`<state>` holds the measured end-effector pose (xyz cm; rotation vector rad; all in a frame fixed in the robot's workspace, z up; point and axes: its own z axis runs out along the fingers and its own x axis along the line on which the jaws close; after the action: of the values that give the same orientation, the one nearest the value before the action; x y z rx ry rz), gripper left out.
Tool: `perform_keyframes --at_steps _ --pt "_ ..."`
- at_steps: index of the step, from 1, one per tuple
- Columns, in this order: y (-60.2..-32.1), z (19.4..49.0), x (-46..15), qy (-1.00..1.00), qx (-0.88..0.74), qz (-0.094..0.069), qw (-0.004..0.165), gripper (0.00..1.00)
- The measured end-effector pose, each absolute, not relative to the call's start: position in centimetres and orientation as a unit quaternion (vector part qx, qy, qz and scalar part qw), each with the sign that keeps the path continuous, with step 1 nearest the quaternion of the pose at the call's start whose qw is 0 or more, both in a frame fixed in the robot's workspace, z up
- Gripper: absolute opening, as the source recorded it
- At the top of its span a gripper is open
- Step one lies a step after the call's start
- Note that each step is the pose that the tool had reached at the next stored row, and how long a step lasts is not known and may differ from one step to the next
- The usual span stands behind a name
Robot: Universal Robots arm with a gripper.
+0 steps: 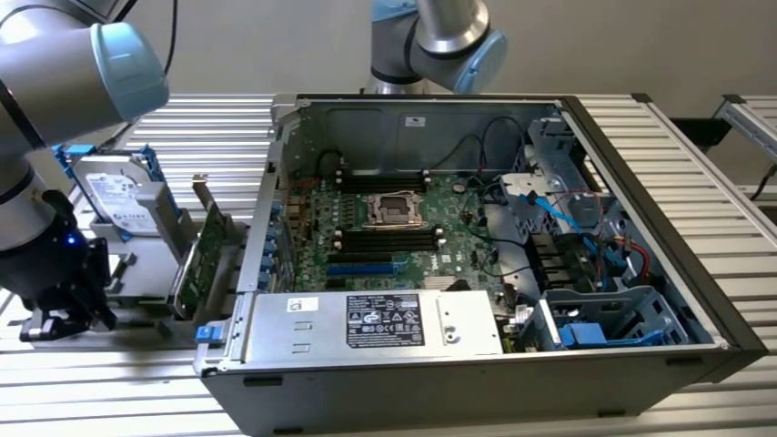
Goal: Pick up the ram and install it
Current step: 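Pick up the ram and move it above insertion slot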
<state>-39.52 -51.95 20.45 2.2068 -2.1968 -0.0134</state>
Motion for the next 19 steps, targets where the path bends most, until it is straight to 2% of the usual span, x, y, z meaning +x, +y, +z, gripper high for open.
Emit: perform_keyframes --at_steps 8,19 --pt "-51.9 22.6 -39.5 -0.705 0.709 -0.004 0.014 0.14" --pt "-51.9 27.6 -39.2 -0.705 0.709 -0.004 0.014 0.14"
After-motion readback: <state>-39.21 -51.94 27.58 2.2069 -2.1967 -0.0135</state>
